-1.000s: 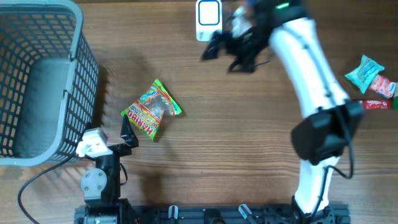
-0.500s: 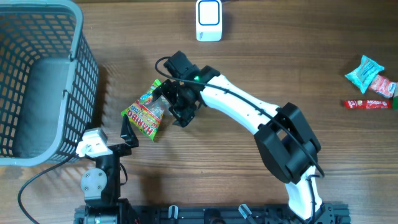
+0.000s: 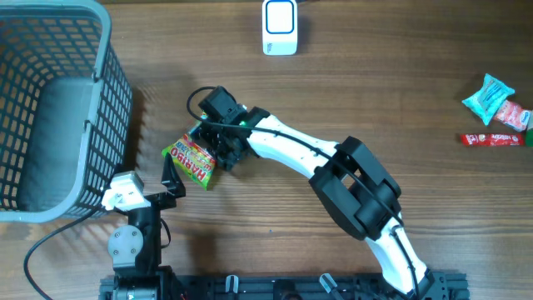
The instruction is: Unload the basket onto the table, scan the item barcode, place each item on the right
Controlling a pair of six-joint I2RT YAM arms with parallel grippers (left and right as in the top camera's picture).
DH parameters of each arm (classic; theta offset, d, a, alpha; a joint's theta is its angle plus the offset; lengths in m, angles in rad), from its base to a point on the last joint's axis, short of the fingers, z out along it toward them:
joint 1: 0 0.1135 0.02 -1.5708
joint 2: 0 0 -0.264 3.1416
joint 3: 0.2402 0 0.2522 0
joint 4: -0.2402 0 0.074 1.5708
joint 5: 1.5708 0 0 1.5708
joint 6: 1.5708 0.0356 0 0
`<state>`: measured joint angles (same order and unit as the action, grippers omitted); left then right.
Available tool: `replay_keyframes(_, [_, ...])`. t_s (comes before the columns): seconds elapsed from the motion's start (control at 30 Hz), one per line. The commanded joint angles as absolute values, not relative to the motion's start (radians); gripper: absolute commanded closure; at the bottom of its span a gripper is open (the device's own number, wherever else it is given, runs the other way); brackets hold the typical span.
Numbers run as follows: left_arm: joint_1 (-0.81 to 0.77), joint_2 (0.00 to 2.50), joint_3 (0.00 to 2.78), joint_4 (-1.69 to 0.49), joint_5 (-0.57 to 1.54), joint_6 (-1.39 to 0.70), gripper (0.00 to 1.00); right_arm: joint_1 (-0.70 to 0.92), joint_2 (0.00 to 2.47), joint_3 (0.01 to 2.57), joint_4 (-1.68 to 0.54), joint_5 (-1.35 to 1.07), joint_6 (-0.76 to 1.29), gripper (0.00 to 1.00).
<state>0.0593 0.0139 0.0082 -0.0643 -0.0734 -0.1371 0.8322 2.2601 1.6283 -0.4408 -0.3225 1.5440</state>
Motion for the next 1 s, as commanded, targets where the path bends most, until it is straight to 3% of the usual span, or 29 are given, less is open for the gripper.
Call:
replay_keyframes(0.0, [0.061, 0.007, 0.006, -0.065, -0.083, -0.139, 0.00, 0.826, 2.327, 1.614, -0.480, -0.236, 1.481, 0.78])
replay_keyframes(0.07, [0.061, 0.007, 0.006, -0.065, -0.083, -0.139, 0.00, 0.806, 2.309, 1.618, -0.490, -0.289, 1.436, 0.96])
replay_keyframes(0.47, [0.061, 0.007, 0.006, -0.065, -0.083, -0.139, 0.00, 0.492, 2.138, 1.617, -1.087, -1.288, 1.324, 0.96])
replay_keyframes(0.53, [0.061, 0.007, 0.006, -0.065, -0.083, -0.139, 0.00, 0.447, 2.138, 1.617, -1.073, -1.363, 1.385, 0.96])
replay_keyframes(0.8, [0.061, 0.007, 0.006, -0.065, -0.083, -0.139, 0.00, 0.372, 2.138, 1.617, -1.007, -1.176, 1.818, 0.95])
replay_keyframes(0.9, [0.061, 0.007, 0.006, -0.065, -0.083, -0.139, 0.00, 0.372, 2.138, 1.617, -0.985, -1.120, 1.754, 0.95])
replay_keyframes(0.97, [0.061, 0.007, 0.006, -0.065, -0.083, -0.139, 0.00, 0.375, 2.138, 1.617, -0.984, -0.931, 1.478, 0.96])
